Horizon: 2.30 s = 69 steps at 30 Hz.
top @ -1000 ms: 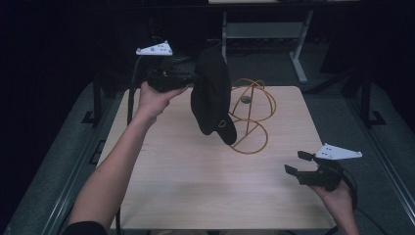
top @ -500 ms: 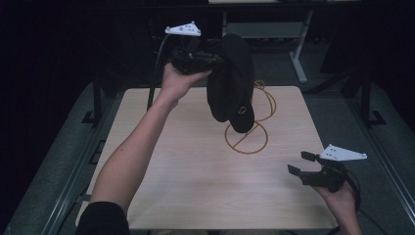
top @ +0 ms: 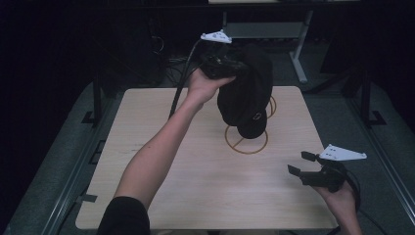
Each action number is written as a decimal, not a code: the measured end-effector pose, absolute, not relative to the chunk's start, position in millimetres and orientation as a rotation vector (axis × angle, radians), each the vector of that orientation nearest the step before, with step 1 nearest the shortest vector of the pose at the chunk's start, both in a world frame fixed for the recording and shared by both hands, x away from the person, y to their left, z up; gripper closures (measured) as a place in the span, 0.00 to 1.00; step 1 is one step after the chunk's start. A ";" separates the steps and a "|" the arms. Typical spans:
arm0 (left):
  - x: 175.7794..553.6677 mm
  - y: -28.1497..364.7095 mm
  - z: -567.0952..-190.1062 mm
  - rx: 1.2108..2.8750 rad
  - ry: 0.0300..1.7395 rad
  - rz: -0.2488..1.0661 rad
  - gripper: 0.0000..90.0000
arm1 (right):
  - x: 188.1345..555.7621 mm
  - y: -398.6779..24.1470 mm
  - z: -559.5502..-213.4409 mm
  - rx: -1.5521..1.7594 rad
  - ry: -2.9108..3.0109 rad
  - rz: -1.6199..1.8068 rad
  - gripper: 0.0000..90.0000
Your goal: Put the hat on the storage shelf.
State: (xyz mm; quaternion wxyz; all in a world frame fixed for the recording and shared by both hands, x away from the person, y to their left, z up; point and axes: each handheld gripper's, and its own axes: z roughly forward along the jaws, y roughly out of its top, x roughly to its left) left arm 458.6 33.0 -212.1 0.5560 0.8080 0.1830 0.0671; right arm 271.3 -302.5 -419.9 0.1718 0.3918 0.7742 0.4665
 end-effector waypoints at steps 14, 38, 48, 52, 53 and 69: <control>468.1 -9.3 -233.5 2.011 0.456 0.093 0.74 | 272.1 -299.3 -421.1 1.101 2.217 1.315 0.25; 460.1 1.7 -230.2 2.068 0.478 0.151 0.55 | 270.2 -298.1 -424.7 1.105 2.221 1.319 0.25; 458.9 9.6 -229.7 2.058 0.500 0.156 0.52 | 271.8 -298.2 -426.2 1.126 2.220 1.327 0.25; 459.0 13.5 -233.4 2.048 0.512 0.136 0.51 | 272.0 -298.4 -426.6 1.131 2.221 1.328 0.25; 458.3 14.8 -234.2 2.046 0.516 0.138 0.51 | 271.8 -298.4 -427.1 1.129 2.222 1.326 0.25; 449.2 48.4 -240.9 1.980 0.580 0.160 0.47 | 276.6 -293.7 -433.7 1.143 2.242 1.305 0.24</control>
